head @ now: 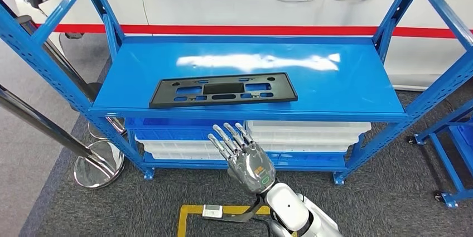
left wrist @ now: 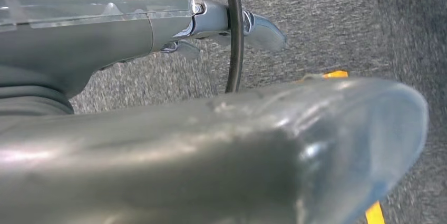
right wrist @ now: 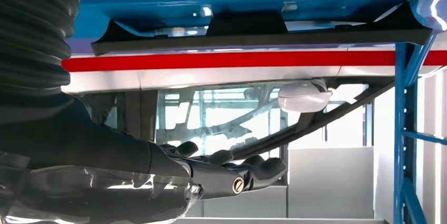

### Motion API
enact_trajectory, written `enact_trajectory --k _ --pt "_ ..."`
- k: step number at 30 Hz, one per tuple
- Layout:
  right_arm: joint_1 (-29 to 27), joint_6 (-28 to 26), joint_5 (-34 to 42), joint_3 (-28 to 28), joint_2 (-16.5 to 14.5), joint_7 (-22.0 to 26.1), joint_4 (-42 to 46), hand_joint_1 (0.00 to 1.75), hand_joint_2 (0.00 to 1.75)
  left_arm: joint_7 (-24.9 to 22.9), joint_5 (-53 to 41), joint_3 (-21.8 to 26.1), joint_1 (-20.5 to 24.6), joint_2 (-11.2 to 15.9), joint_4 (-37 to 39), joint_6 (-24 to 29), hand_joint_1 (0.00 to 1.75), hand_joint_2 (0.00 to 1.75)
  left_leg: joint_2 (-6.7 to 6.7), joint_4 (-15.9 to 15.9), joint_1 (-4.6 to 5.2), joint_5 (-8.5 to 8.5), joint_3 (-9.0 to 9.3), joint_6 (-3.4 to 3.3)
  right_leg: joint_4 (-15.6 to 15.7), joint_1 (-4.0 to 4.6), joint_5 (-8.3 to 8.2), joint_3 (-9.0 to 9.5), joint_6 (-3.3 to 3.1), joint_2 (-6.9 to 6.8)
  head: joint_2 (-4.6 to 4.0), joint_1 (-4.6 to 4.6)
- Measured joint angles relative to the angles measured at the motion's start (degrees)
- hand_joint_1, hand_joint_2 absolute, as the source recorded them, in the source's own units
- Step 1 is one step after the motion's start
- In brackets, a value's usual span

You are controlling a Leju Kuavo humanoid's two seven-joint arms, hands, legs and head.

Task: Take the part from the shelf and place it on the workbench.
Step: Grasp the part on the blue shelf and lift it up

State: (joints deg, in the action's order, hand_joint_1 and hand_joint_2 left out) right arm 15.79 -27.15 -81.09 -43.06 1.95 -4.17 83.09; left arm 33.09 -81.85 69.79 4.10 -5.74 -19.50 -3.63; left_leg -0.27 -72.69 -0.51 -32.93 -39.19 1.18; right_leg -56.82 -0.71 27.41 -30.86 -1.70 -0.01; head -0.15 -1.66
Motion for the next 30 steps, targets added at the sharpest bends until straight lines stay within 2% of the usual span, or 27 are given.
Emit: enact_trajectory --k 1,2,3,4,5,6,7,10,11,12,13,15,16,17,18,20,21,22,23,24,26,27,28,30 --pt "-0.12 0.00 0.04 0.00 -0.03 0.00 -0.05 0.00 1.75 -0.08 -0.01 0.00 -0.11 0.05 0.03 0.00 0.00 0.00 0.01 -1.93 -0.14 0.16 -1.58 0.21 -0.02 -0.01 0.40 0.44 0.05 0.03 0.00 0.00" --pt "-0.21 0.01 0.08 0.00 -0.06 0.00 -0.11 0.00 1.75 -0.13 -0.01 -0.01 -0.22 0.08 0.05 0.01 0.00 0.00 0.02 -1.55 -0.28 1.64 -2.08 0.36 -0.03 -0.04 0.86 1.00 0.15 0.07 0.00 0.00" --pt "-0.27 0.03 0.16 0.00 -0.13 -0.02 -0.17 0.00 1.75 -0.17 -0.01 -0.01 -0.28 0.10 0.09 0.02 0.00 0.00 0.04 1.18 -0.41 4.19 -1.40 0.44 -0.05 -0.08 1.40 1.72 0.31 0.11 0.00 0.00" --pt "-0.29 0.08 0.23 0.00 -0.21 -0.05 -0.23 0.00 1.75 -0.21 -0.01 -0.02 -0.31 0.12 0.11 0.03 0.00 0.00 0.09 5.35 -0.53 6.95 0.04 0.44 -0.07 -0.12 2.02 2.46 0.53 0.13 0.00 0.00" --pt "-0.26 0.19 0.33 0.00 -0.29 -0.09 -0.31 0.00 1.75 -0.29 -0.03 -0.03 -0.31 0.14 0.15 0.05 0.00 0.00 0.12 9.07 -0.49 8.82 1.64 0.37 -0.12 -0.04 2.63 3.07 0.86 0.15 0.00 0.01" --pt "-0.23 0.32 0.46 0.01 -0.38 -0.16 -0.38 0.00 1.75 -0.39 -0.06 -0.04 -0.26 0.16 0.17 0.08 0.00 0.00 0.14 11.84 -0.41 9.66 2.91 0.05 -0.12 0.05 3.12 3.46 1.20 0.17 0.00 0.01" --pt "-0.21 0.43 0.57 0.02 -0.45 -0.23 -0.43 0.00 1.75 -0.46 -0.09 -0.05 -0.22 0.17 0.20 0.10 0.00 0.00 0.13 13.25 -0.30 9.55 3.59 -0.36 -0.07 0.17 3.44 3.73 1.55 0.19 0.00 0.01" --pt "-0.18 0.81 0.91 0.05 -0.61 -0.52 -0.56 0.00 1.75 -0.61 -0.13 -0.08 -0.21 0.17 0.22 0.15 0.00 0.00 -0.02 13.98 -0.27 8.34 4.41 -1.87 -0.76 0.23 3.46 3.93 2.41 0.21 0.00 0.02" --pt "-0.13 0.95 0.97 0.07 -0.66 -0.61 -0.63 0.00 1.75 -0.64 -0.13 -0.10 -0.22 0.17 0.22 0.16 0.00 0.00 -0.06 14.17 -0.32 8.09 4.87 -2.31 -2.22 0.16 3.61 3.29 2.63 0.19 0.00 0.02" --pt "-0.09 1.08 1.00 0.08 -0.72 -0.68 -0.71 0.00 1.75 -0.66 -0.14 -0.11 -0.19 0.17 0.22 0.20 0.00 0.00 -0.08 14.37 -0.37 7.83 5.40 -2.70 -4.79 0.10 4.28 1.85 2.81 0.17 0.00 0.02" --pt "-0.07 1.16 1.02 0.10 -0.73 -0.72 -0.80 0.00 1.75 -0.68 -0.14 -0.13 -0.17 0.17 0.22 0.25 0.00 0.00 -0.07 14.54 -0.38 7.54 5.85 -2.98 -8.08 0.04 5.29 -0.16 2.97 0.15 0.00 0.03" --pt "-0.17 1.38 1.09 0.14 -0.74 -0.77 -1.07 0.00 1.75 -0.78 -0.14 -0.17 -0.15 0.17 0.22 0.33 0.00 0.00 -0.08 14.59 -0.25 6.75 6.71 -3.32 -15.44 0.02 8.09 -5.61 3.12 0.15 0.00 0.02" --pt "-0.25 1.51 1.14 0.16 -0.75 -0.78 -1.21 0.00 1.75 -0.84 -0.14 -0.20 -0.19 0.17 0.22 0.36 0.00 0.00 -0.11 14.59 -0.17 6.29 7.25 -3.38 -17.43 0.02 8.68 -7.68 3.10 0.15 0.00 0.02" --pt "-0.32 1.70 1.21 0.17 -0.75 -0.79 -1.32 0.00 1.75 -0.91 -0.14 -0.23 -0.23 0.17 0.22 0.39 0.00 0.00 -0.15 14.59 -0.06 5.76 7.92 -3.40 -17.86 0.05 8.30 -9.10 2.99 0.15 0.00 0.02" --pt "-0.34 1.93 1.27 0.20 -0.78 -0.81 -1.38 0.00 1.75 -0.96 -0.14 -0.29 -0.24 0.17 0.22 0.43 0.00 0.00 -0.20 14.60 0.06 5.19 8.74 -3.36 -15.99 0.13 6.51 -9.31 2.77 0.15 0.00 0.02" --pt "-0.33 2.39 1.37 0.29 -0.81 -0.89 -1.40 0.00 1.75 -1.01 -0.14 -0.45 -0.25 0.10 0.23 0.48 0.00 0.00 -0.26 14.66 0.27 3.94 10.37 -3.18 -8.54 0.59 0.35 -7.83 1.72 0.13 0.00 0.02" --pt "-0.31 2.59 1.42 0.35 -0.84 -0.94 -1.45 0.00 1.75 -1.03 -0.17 -0.52 -0.21 0.02 0.25 0.48 0.00 0.00 -0.33 14.75 0.35 3.37 10.95 -2.96 -5.20 0.89 -1.84 -7.04 1.16 0.10 0.00 0.03" --pt "-0.30 2.71 1.46 0.43 -0.88 -0.97 -1.49 0.00 1.75 -1.08 -0.20 -0.58 -0.15 -0.04 0.27 0.47 0.00 0.00 -0.35 14.91 0.37 2.91 11.23 -2.67 -3.11 1.15 -3.26 -6.53 0.73 0.09 0.00 0.04" --pt "-0.29 2.80 1.49 0.52 -0.92 -0.99 -1.54 0.00 1.75 -1.12 -0.22 -0.63 -0.10 -0.11 0.28 0.46 0.00 0.00 -0.34 14.88 0.38 2.71 11.52 -2.36 -2.11 1.34 -3.65 -6.32 0.45 0.15 0.00 0.06" --pt "-0.28 2.88 1.51 0.60 -0.97 -1.02 -1.56 0.00 1.75 -1.16 -0.25 -0.71 -0.02 -0.10 0.28 0.45 0.00 0.00 -0.32 14.94 0.42 2.69 11.88 -1.99 -1.78 1.36 -3.28 -5.99 0.35 0.22 0.00 0.08" --pt "-0.26 2.89 1.51 0.69 -1.17 -1.08 -1.56 0.00 1.75 -1.17 -0.26 -0.91 0.05 -0.07 0.29 0.43 0.00 0.00 -0.13 13.28 0.37 2.89 11.85 -1.42 -0.97 1.06 -3.27 -4.70 -0.03 0.37 0.00 0.10" --pt "-0.20 2.90 1.52 0.70 -1.29 -1.11 -1.57 0.00 1.75 -1.17 -0.26 -1.01 0.12 -0.08 0.30 0.41 0.00 0.00 -0.08 11.29 0.32 2.73 10.88 -1.16 -0.70 0.88 -3.04 -3.95 -0.28 0.34 0.00 0.09" --pt "-0.15 2.91 1.52 0.70 -1.44 -1.12 -1.58 0.00 1.75 -1.17 -0.27 -1.07 0.18 -0.09 0.30 0.40 0.00 0.00 -0.05 8.23 0.21 2.05 9.10 -0.90 -0.47 0.72 -2.72 -3.28 -0.45 0.31 0.00 0.08" --pt "-0.13 3.04 1.56 0.70 -1.62 -1.13 -1.64 0.00 1.75 -1.18 -0.27 -1.12 0.16 -0.04 0.31 0.43 0.00 0.00 -0.05 1.54 0.00 -0.79 4.50 -0.35 -0.40 0.67 -1.83 -2.27 -0.67 0.28 0.00 0.07"
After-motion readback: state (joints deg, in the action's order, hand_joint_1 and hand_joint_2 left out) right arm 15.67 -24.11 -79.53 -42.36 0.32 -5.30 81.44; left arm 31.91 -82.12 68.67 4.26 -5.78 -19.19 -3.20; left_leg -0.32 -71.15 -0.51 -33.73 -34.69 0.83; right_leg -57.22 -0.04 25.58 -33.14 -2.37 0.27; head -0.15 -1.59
